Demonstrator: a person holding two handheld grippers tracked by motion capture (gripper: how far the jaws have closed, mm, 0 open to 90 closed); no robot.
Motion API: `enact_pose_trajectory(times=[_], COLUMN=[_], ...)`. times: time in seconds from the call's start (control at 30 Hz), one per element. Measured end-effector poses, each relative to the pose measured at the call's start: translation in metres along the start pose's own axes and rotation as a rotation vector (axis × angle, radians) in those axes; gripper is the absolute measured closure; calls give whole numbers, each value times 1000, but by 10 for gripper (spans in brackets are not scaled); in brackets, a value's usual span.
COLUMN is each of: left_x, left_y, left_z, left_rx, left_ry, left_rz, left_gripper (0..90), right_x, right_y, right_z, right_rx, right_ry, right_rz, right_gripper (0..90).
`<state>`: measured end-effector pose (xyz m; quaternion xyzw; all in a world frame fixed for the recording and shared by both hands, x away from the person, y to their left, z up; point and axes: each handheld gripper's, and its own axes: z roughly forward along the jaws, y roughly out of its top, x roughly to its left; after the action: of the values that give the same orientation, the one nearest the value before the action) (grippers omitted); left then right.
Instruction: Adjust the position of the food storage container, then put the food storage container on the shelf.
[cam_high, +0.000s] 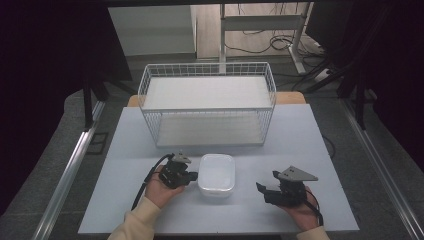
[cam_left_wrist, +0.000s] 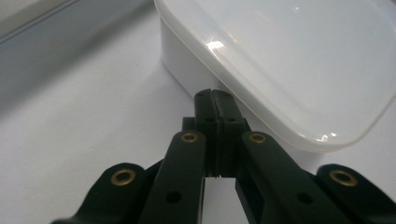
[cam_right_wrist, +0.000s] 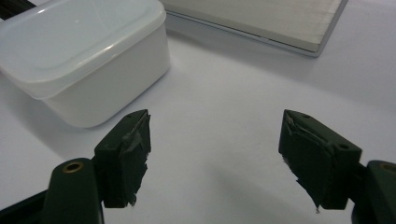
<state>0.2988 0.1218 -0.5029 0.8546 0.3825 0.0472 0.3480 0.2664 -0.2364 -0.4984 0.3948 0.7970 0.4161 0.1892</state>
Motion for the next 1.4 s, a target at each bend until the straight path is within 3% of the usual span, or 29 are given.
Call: enact_pose_trajectory(times=[0.3, 0.47, 0.5, 0.57, 0.6, 0.63, 0.67, 0.7, 0.87, 0.97, 1.07, 1.2, 1.27, 1.4], left_x=[-9, -9, -10, -13, -14, -15, -16, -16, -4, 1, 3, 3, 3, 3], left_y=[-2, -3, -3, -5, -6, -7, -8, -10, -15, -17, -18, -18, -17, -16], left_z=[0, -12, -16, -24, -27, -31, -35, -37, -40, -41, -43, -44, -40, -37], left_rx=[2, -58, -71, -101, -114, -129, -146, -167, -181, -180, -192, -199, -189, -183], left_ry=[-20, -11, 8, 85, 104, 130, 144, 147, 118, 106, 111, 85, 77, 56], left_rz=[48, 30, 27, 33, 33, 27, 13, -15, -125, -152, -171, -193, -184, -185], left_gripper=[898, 897, 888, 801, 653, 653, 499, 446, 336, 316, 295, 285, 291, 302], right_x=[1, -1, -1, -1, -1, -1, 0, 1, 4, 3, 2, 2, 4, 10], right_y=[2, 4, 4, 6, 6, 6, 6, 6, 5, 5, 6, 9, 14, 21], right_z=[1, -1, -1, 0, 1, 1, 3, 4, 6, 6, 6, 5, 4, 5], right_rx=[-9, -34, -40, -47, -51, -51, -47, -43, -31, -33, -39, -44, -11, 13], right_ry=[-9, -4, 1, 4, 12, 12, 19, 21, 22, 17, 19, 30, 62, 86], right_rz=[4, 14, 20, 23, 23, 23, 21, 18, 1, 6, 9, 32, 81, 89], right_gripper=[253, 253, 253, 252, 250, 250, 247, 245, 236, 232, 230, 229, 225, 224])
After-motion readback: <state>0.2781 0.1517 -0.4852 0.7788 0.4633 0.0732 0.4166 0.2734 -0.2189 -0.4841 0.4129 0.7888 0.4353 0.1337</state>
